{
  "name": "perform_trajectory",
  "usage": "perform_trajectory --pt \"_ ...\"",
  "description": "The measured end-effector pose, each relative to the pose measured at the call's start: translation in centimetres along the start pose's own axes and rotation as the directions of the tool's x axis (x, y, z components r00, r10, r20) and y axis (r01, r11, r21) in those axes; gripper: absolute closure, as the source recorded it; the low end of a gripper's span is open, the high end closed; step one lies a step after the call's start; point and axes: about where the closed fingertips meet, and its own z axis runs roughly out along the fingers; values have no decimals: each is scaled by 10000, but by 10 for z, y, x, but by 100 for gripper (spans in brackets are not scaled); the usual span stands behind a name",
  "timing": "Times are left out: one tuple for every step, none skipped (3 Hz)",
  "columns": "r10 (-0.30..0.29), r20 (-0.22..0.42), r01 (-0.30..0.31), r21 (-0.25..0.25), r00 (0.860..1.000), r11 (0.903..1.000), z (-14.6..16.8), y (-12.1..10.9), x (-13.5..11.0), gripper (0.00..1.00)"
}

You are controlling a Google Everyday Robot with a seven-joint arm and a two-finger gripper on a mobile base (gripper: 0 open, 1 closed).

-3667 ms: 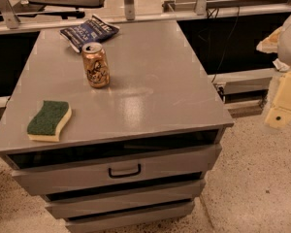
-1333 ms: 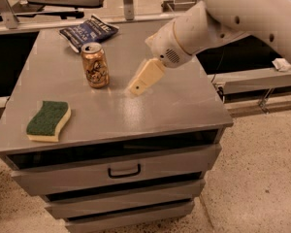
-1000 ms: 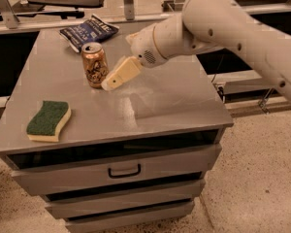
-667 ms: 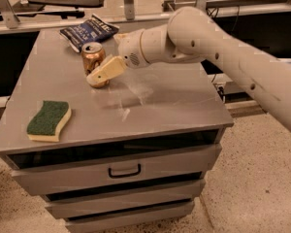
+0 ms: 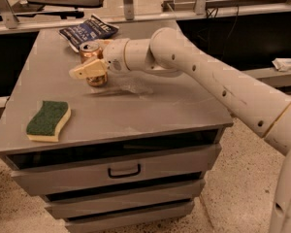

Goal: Knock orange can over

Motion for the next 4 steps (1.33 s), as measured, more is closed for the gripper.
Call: perform_trajectory --pt "153 243 -154 44 9996 9999 6 1 5 42" --pt "212 266 -218 245 9994 9995 -4 -4 5 65" --pt "-29 0 29 522 10000 9986 -31 -15 -7 88" --pt "-384 -733 428 595 9966 9973 -64 -23 -14 100"
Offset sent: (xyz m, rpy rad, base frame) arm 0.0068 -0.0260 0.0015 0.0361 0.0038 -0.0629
